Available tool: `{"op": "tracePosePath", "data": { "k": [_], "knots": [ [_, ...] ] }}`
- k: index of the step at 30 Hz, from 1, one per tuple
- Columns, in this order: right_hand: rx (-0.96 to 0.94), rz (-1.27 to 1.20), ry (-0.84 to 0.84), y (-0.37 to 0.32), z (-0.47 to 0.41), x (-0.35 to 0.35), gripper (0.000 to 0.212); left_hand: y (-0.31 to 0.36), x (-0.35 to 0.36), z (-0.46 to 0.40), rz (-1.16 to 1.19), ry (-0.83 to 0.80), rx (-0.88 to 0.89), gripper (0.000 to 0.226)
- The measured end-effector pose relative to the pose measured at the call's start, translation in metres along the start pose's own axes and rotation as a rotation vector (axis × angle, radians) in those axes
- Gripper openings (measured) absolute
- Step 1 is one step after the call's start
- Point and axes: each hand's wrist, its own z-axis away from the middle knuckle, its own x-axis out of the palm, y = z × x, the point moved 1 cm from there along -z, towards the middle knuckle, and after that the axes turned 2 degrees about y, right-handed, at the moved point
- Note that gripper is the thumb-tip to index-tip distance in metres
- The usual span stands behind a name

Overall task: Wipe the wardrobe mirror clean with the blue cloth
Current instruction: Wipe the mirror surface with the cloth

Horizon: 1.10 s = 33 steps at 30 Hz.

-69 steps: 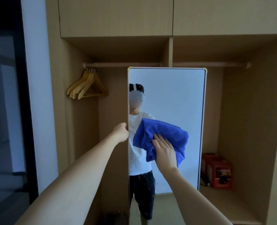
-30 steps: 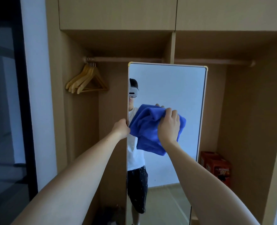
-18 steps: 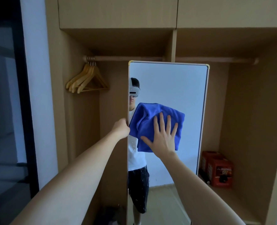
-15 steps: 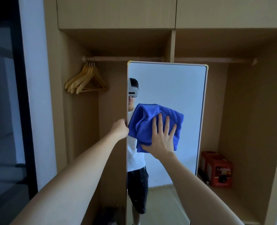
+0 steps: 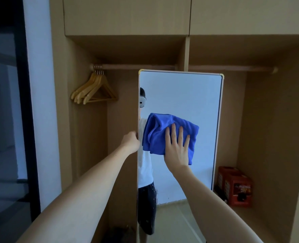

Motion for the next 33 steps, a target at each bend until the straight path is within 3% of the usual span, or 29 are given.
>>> {"op": "tracePosePath", "data": {
  "k": [11, 22, 27, 33],
  "knots": [
    [0.032, -0.194, 0.034, 0.006, -0.044, -0.009, 0.092, -0.002, 0.002, -0.011, 0.084, -0.020, 0.018, 0.009],
    [0.030, -0.149, 0.208, 0.032, -0.138, -0.089, 0.067, -0.004, 0.002, -0.024, 0.019, -0.015, -0.008, 0.026],
    [-0.118, -0.155, 0.277, 0.020, -0.084, -0.026, 0.066, -0.004, 0.008, -0.026, 0.075, -0.029, -0.010, 0.026],
    [-0.179, -0.235, 0.111, 0.010, -0.005, 0.021, 0.072, -0.005, 0.011, -0.027, 0.063, 0.000, -0.016, 0.027]
  ]
}}
